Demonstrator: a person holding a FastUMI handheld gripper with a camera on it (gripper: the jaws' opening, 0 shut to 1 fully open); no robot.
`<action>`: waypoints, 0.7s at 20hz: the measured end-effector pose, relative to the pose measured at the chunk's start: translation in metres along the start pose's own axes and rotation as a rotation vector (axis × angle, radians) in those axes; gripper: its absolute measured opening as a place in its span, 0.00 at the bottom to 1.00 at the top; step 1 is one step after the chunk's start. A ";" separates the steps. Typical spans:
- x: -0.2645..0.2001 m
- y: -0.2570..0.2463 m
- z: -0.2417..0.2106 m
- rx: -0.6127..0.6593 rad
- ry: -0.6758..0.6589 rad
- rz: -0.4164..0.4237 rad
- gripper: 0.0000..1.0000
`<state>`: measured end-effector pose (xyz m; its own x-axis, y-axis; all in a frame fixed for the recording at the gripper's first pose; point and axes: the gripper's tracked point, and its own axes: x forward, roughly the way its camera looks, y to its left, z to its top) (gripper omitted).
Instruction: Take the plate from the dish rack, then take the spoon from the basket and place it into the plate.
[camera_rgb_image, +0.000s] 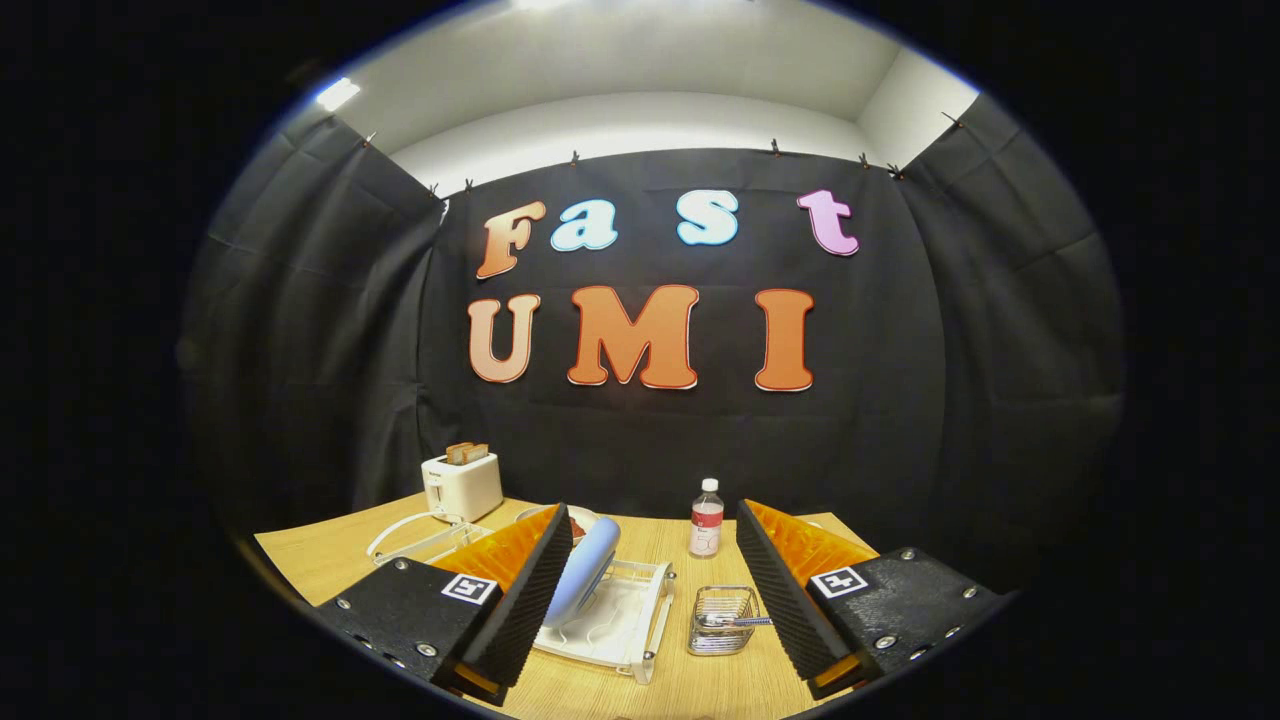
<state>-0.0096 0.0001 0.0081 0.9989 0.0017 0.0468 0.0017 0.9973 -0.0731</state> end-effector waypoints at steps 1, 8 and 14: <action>0.002 0.000 -0.001 -0.003 0.010 0.003 0.98; 0.027 0.018 -0.010 0.029 0.129 0.078 0.98; 0.059 0.034 -0.028 0.083 0.321 0.128 0.98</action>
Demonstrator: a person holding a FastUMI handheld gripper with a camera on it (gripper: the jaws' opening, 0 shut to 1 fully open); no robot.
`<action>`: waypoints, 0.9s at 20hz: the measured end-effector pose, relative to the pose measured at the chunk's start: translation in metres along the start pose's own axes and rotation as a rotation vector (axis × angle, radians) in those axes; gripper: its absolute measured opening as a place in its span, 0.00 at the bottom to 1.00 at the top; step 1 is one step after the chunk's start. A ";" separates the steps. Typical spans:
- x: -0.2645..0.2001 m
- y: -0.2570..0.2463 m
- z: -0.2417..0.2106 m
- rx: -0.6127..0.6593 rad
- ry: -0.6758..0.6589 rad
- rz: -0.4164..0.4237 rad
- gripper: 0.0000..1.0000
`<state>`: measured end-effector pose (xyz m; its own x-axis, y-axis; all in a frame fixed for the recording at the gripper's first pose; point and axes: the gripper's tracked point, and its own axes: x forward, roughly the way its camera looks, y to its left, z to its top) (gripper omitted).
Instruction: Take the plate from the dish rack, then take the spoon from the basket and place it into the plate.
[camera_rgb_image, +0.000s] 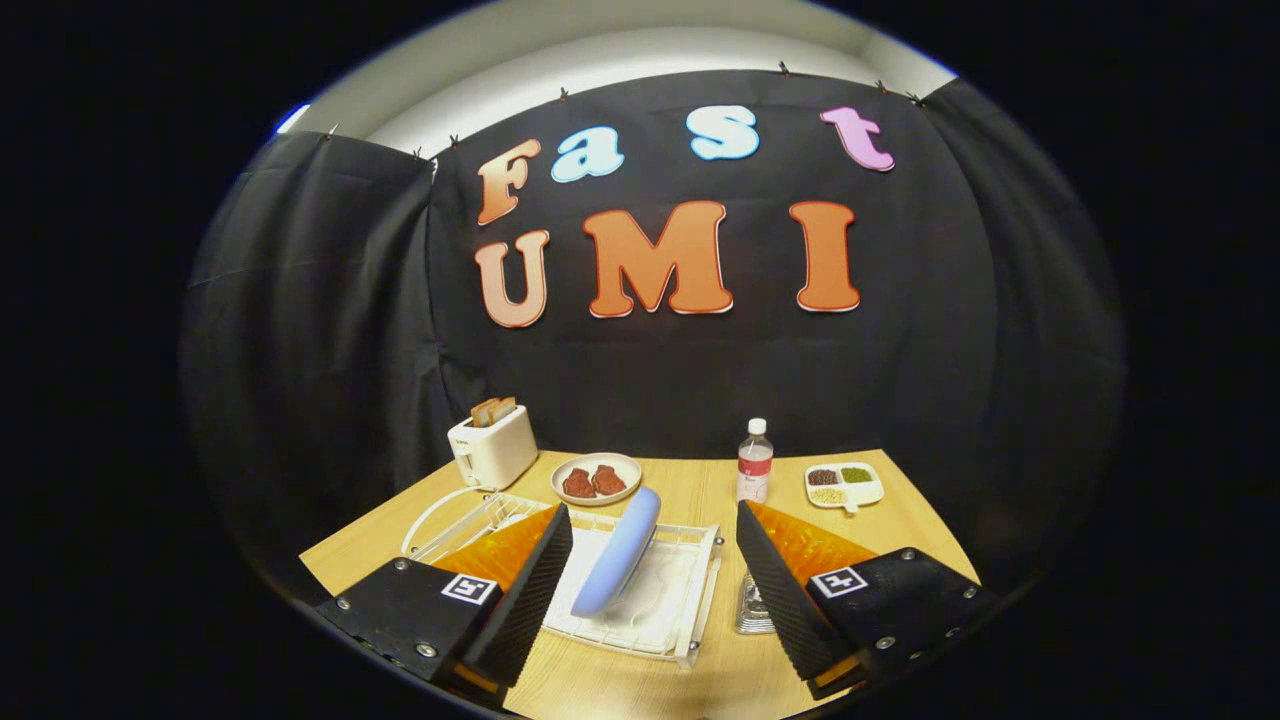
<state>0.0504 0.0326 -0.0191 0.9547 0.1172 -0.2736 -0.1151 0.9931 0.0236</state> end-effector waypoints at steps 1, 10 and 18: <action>0.007 0.002 -0.002 -0.007 0.032 0.003 0.98; 0.082 0.014 -0.064 -0.003 0.403 -0.032 0.96; 0.127 0.007 -0.105 0.106 0.609 -0.092 0.73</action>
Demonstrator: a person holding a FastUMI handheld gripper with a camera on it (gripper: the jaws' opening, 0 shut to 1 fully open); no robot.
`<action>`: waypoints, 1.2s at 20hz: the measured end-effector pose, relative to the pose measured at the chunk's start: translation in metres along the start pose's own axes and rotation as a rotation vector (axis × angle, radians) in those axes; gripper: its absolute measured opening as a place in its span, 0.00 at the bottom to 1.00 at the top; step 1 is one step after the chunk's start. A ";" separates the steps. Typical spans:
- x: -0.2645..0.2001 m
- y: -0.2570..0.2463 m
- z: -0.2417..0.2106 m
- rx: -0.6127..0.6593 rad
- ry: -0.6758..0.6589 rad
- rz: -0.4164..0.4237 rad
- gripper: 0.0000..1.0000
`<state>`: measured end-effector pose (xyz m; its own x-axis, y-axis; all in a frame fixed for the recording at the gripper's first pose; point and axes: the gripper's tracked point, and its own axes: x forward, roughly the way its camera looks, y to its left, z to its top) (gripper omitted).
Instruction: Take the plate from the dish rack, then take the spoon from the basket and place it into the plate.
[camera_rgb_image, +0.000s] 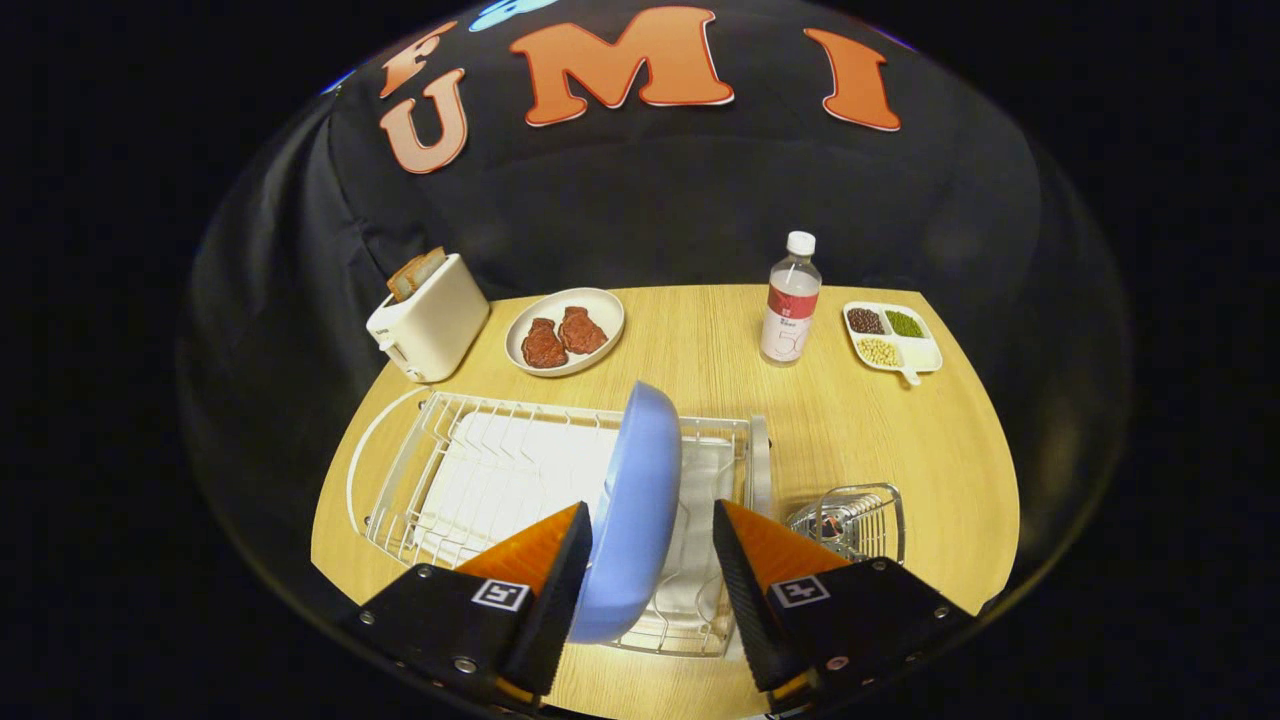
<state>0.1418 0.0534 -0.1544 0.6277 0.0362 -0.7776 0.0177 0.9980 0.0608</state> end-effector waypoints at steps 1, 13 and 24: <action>0.006 0.002 -0.002 0.005 0.026 -0.003 0.68; 0.015 -0.023 0.020 0.032 -0.004 -0.227 0.27; -0.028 -0.005 0.045 -0.048 -0.115 -0.281 0.26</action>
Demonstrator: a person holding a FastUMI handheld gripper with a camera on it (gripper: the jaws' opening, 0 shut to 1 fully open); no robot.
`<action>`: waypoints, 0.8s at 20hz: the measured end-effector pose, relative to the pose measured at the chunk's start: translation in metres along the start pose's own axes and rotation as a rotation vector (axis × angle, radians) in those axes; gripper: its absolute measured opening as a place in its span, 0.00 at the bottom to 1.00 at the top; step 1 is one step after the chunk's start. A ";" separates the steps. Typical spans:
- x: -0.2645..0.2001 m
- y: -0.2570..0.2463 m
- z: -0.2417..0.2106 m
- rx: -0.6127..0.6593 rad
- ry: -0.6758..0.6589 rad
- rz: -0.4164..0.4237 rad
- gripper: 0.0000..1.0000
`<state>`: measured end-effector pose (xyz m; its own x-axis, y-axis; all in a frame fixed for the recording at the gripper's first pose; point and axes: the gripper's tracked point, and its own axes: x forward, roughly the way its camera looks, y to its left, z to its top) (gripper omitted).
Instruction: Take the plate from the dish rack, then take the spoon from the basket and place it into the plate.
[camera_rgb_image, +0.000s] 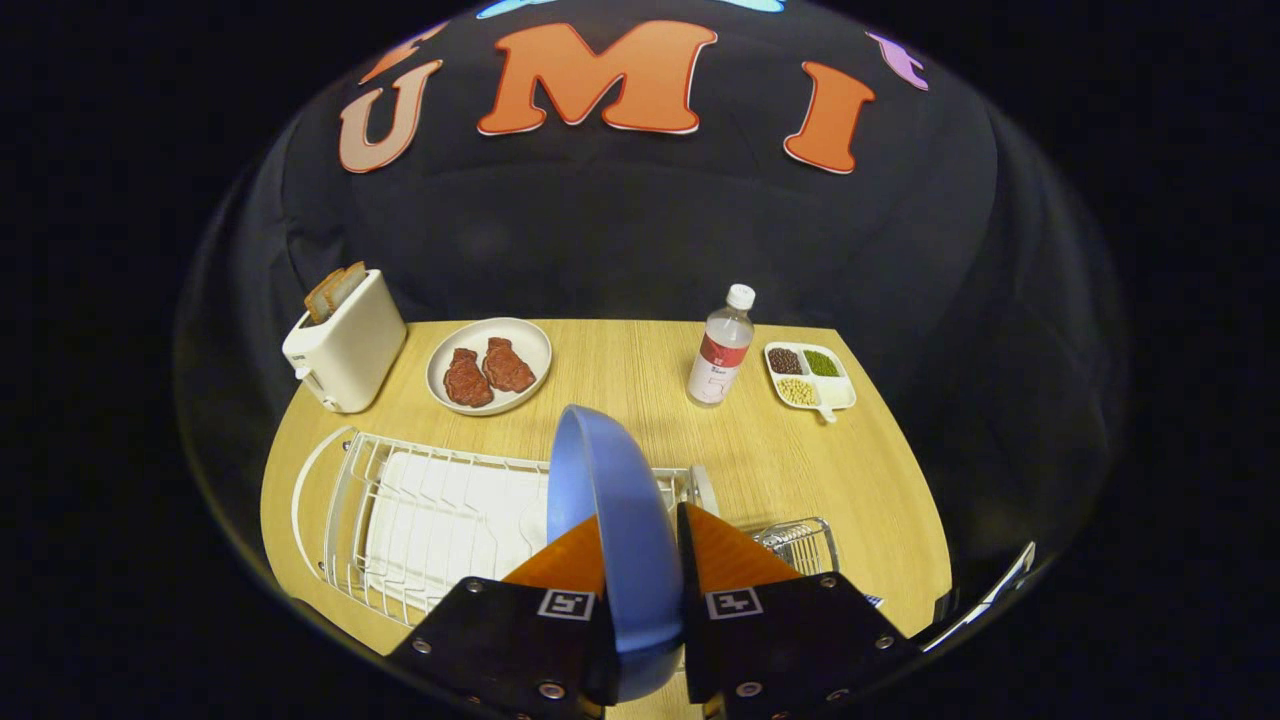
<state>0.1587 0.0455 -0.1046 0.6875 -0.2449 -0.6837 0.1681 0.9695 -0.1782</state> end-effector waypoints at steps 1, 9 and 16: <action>-0.009 0.002 -0.002 -0.001 -0.015 0.023 0.26; -0.078 -0.006 -0.045 0.025 -0.105 0.153 0.26; -0.093 0.001 -0.121 0.049 -0.072 0.257 0.26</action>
<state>0.0095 0.0686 -0.1266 0.7600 0.0089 -0.6499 0.0146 0.9994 0.0308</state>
